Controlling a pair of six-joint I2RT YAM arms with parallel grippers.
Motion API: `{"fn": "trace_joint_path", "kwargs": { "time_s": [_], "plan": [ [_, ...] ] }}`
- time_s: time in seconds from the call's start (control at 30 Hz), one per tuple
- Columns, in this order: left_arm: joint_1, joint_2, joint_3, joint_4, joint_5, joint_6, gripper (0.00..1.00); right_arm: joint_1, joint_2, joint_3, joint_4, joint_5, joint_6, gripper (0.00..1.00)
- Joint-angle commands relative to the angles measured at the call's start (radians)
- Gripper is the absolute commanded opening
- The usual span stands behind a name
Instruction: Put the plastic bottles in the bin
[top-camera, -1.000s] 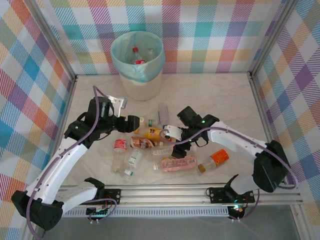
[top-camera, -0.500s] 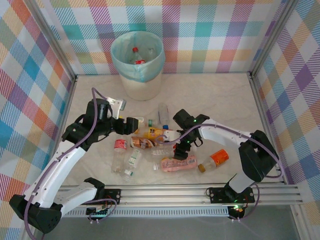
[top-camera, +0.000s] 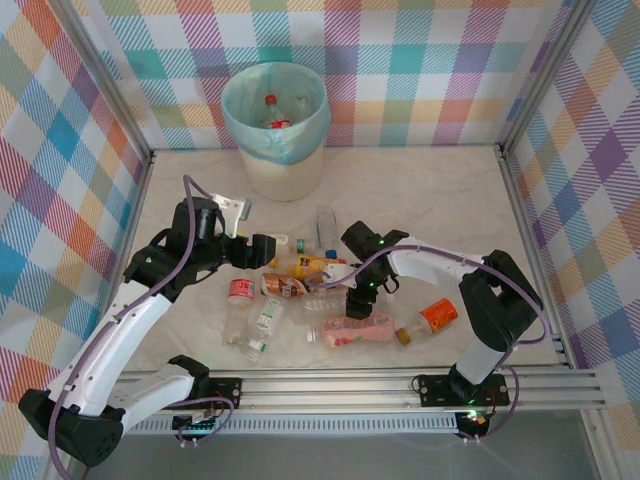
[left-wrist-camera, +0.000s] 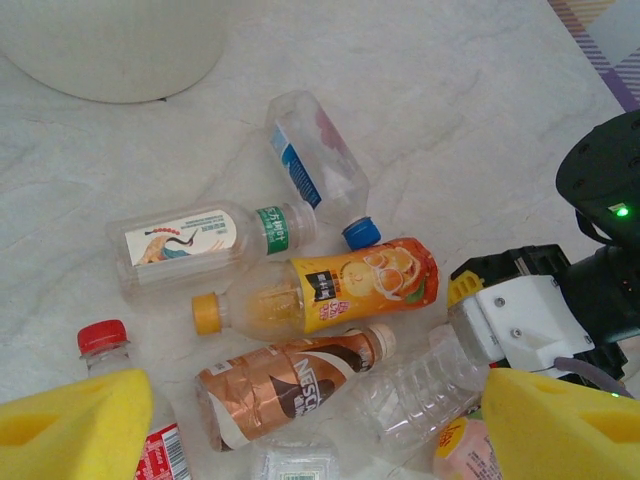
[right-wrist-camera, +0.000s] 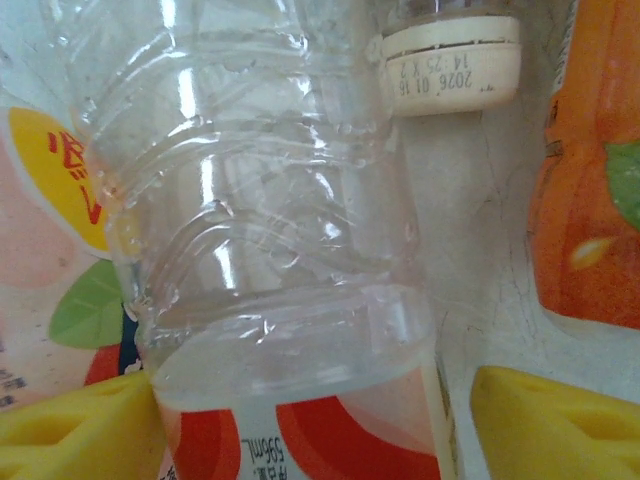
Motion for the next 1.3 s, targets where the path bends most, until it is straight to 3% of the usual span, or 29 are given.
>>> {"fn": "trace_joint_path", "kwargs": {
  "time_s": [0.0, 0.3, 0.67, 0.97, 1.27],
  "plan": [
    [-0.006, -0.015, -0.005, -0.015, -0.009, 0.012, 0.86, 0.000, 0.011, 0.005, 0.000, -0.035, -0.022, 0.73],
    [-0.006, -0.018, 0.005, -0.009, -0.020, 0.012, 0.86, -0.018, -0.058, 0.000, 0.005, -0.064, -0.014, 0.55],
    [-0.006, -0.015, 0.057, 0.044, 0.027, -0.042, 0.86, -0.022, -0.248, -0.016, 0.030, -0.123, 0.041, 0.53],
    [-0.009, -0.003, 0.061, 0.223, 0.179, -0.264, 0.88, -0.034, -0.351, 0.018, 0.138, -0.184, 0.175, 0.52],
    [-0.020, 0.024, 0.036, 0.273, 0.138, -0.375, 0.93, -0.034, -0.369, 0.042, 0.268, -0.170, 0.362, 0.51]
  ]
}}
